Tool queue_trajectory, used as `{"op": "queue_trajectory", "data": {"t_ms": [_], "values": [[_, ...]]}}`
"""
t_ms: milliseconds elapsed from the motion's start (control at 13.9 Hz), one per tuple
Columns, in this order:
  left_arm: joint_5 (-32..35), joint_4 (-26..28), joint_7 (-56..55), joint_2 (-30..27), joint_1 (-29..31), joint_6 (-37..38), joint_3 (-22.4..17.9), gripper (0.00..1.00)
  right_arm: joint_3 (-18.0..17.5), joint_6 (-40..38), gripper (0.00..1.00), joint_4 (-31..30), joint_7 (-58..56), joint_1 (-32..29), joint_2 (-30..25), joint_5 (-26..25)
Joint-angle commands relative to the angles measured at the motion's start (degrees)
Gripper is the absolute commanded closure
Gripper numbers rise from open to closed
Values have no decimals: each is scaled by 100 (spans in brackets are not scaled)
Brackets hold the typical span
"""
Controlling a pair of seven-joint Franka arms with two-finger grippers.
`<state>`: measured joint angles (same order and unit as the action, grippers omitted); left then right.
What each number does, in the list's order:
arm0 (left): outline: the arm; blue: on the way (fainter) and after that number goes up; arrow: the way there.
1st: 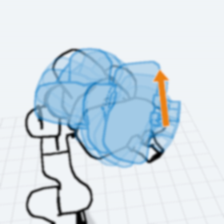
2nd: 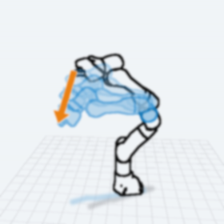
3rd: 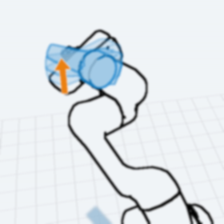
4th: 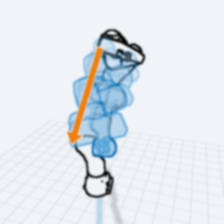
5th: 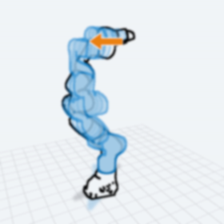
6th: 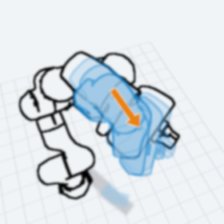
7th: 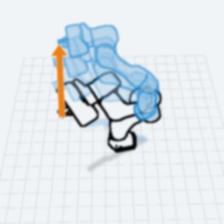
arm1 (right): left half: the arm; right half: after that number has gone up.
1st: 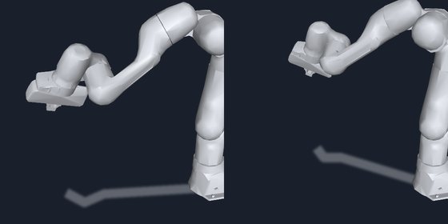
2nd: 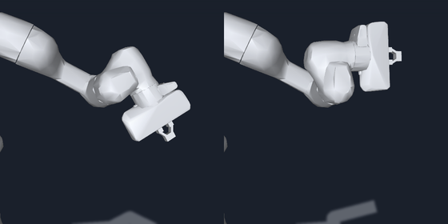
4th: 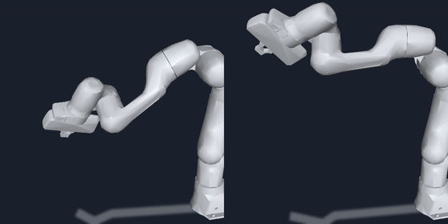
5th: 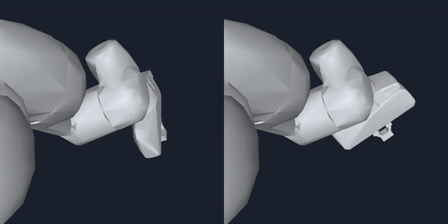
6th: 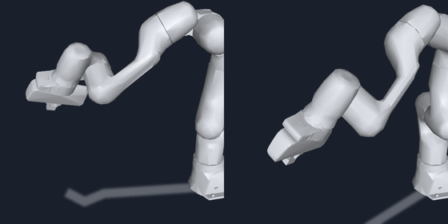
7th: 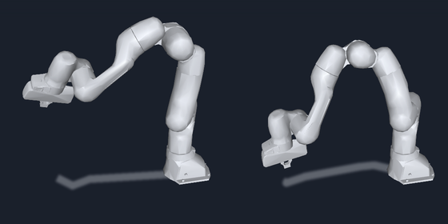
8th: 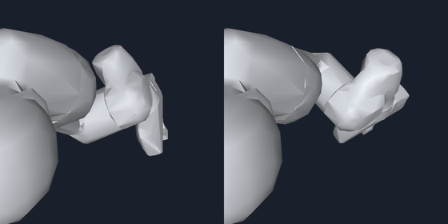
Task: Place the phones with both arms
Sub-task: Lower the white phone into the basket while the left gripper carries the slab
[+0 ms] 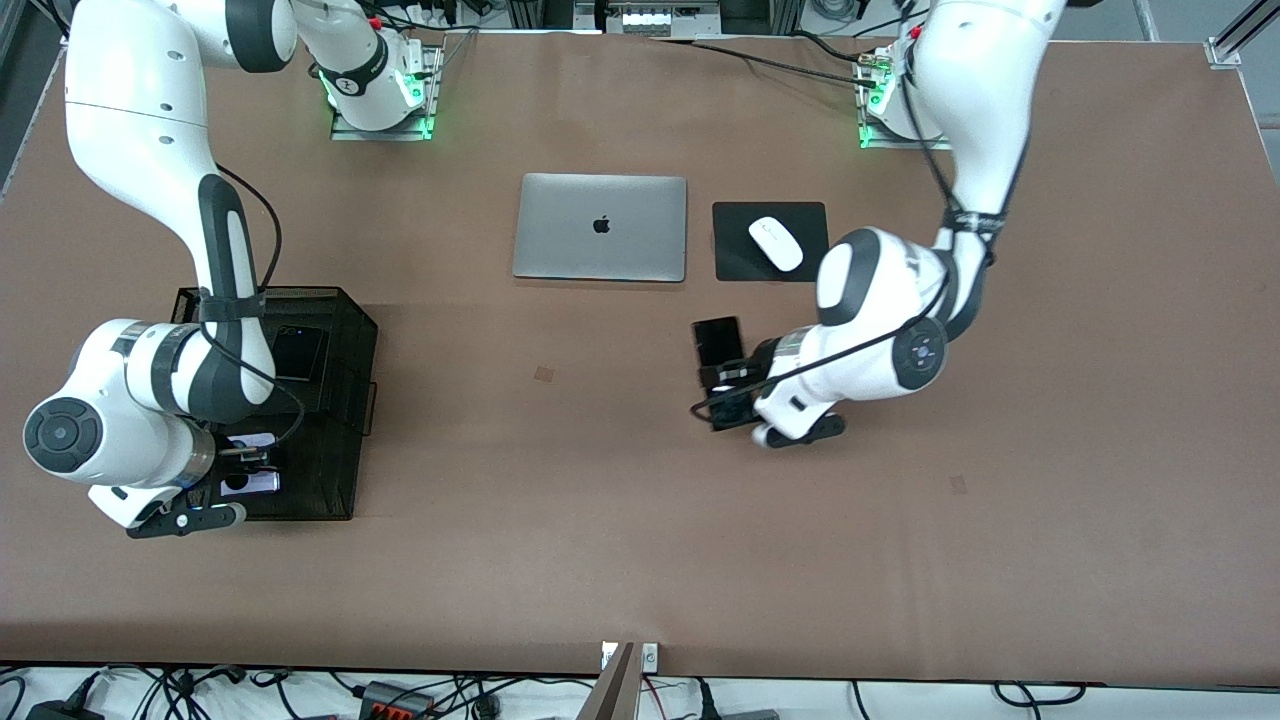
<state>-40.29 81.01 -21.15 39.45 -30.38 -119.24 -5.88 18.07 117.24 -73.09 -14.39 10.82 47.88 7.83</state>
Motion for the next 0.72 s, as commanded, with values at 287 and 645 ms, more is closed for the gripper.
{"op": "queue_trajectory", "data": {"t_ms": [287,645], "values": [[-1051,-1762,-1055,1407,-1400,-1952,-729,62,-58,-710,0,14,-91,69,-445,96],[-568,-1992,-505,1758,-1963,-2130,-1108,64,-75,-1343,0,23,488,174,-973,175]]}}
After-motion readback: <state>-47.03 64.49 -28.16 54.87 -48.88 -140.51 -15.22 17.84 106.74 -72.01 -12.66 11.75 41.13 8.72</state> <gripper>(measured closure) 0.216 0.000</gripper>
